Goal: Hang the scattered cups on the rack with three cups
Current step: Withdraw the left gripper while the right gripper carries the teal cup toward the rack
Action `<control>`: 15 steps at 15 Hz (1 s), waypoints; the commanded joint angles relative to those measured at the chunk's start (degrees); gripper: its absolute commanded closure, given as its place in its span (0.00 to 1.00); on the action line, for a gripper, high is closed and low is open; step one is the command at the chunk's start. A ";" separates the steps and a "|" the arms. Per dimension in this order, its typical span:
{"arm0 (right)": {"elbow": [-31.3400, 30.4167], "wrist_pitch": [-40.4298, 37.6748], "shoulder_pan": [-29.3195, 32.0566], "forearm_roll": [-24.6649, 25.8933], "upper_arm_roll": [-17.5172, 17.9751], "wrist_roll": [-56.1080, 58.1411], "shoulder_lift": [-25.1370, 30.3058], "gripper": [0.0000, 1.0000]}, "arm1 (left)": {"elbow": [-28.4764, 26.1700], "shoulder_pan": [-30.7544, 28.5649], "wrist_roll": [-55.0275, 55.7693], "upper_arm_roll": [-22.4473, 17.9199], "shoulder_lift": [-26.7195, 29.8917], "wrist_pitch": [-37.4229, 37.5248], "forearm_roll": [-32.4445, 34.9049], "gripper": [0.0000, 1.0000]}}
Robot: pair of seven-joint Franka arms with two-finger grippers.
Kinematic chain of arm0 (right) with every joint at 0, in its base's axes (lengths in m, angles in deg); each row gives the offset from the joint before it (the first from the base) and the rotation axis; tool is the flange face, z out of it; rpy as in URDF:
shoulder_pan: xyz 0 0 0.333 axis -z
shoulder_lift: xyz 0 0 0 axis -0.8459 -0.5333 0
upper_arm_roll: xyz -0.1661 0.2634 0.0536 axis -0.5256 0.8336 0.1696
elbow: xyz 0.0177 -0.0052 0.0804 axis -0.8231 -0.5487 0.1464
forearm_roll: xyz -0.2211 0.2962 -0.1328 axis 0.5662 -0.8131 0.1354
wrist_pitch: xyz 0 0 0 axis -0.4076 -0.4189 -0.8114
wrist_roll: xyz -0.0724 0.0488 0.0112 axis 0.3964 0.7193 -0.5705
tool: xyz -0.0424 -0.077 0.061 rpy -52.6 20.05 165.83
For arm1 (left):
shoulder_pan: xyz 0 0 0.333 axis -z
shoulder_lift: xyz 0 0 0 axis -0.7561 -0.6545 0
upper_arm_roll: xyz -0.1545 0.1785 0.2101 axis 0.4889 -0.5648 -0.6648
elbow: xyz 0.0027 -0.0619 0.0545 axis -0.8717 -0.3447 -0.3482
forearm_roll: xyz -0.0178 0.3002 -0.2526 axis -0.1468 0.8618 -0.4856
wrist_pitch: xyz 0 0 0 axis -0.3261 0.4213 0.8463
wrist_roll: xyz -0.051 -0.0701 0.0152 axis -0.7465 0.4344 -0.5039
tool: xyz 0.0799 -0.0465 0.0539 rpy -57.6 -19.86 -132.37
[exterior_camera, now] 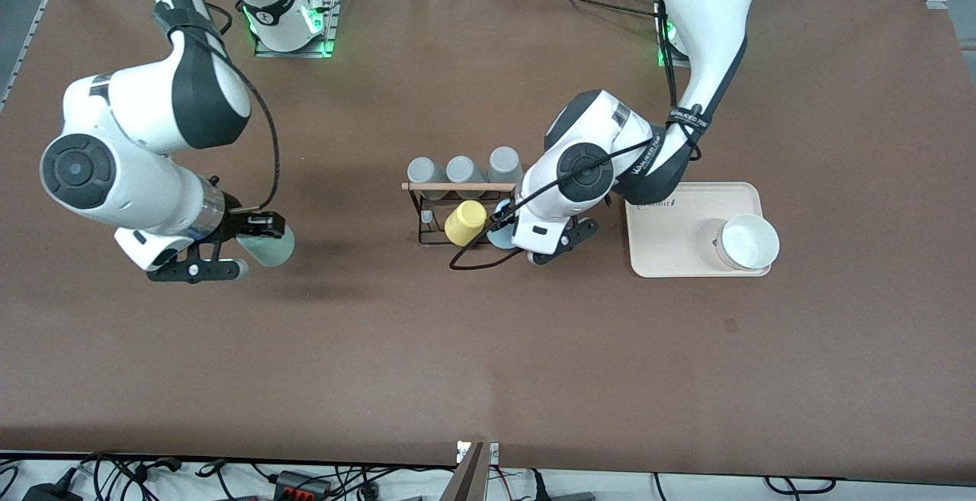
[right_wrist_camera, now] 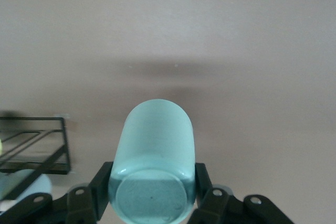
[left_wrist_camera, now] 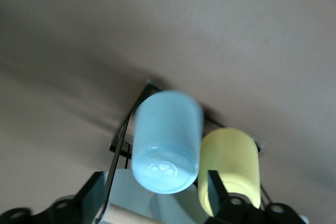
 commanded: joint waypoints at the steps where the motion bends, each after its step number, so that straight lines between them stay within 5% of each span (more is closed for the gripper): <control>1: 4.09 -3.08 -3.04 -0.91 -0.17 -6.80 -1.39 0.54 | 0.39 -2.09 0.11 -0.70 3.73 1.00 6.94 0.00; 3: 6.03 -3.43 -5.94 -0.91 -0.17 -10.94 -2.80 0.54 | 0.48 -6.02 -1.46 0.09 6.46 3.36 11.80 0.00; 9: 14.37 -2.55 -14.38 -0.91 -0.17 -23.95 -10.17 0.54 | 0.65 -15.97 -28.25 0.09 12.96 10.48 12.17 0.00; 15: 16.94 0.70 -19.13 -0.91 -0.17 -29.94 -14.40 0.54 | 0.65 -22.29 -33.63 0.53 20.88 23.13 11.55 0.00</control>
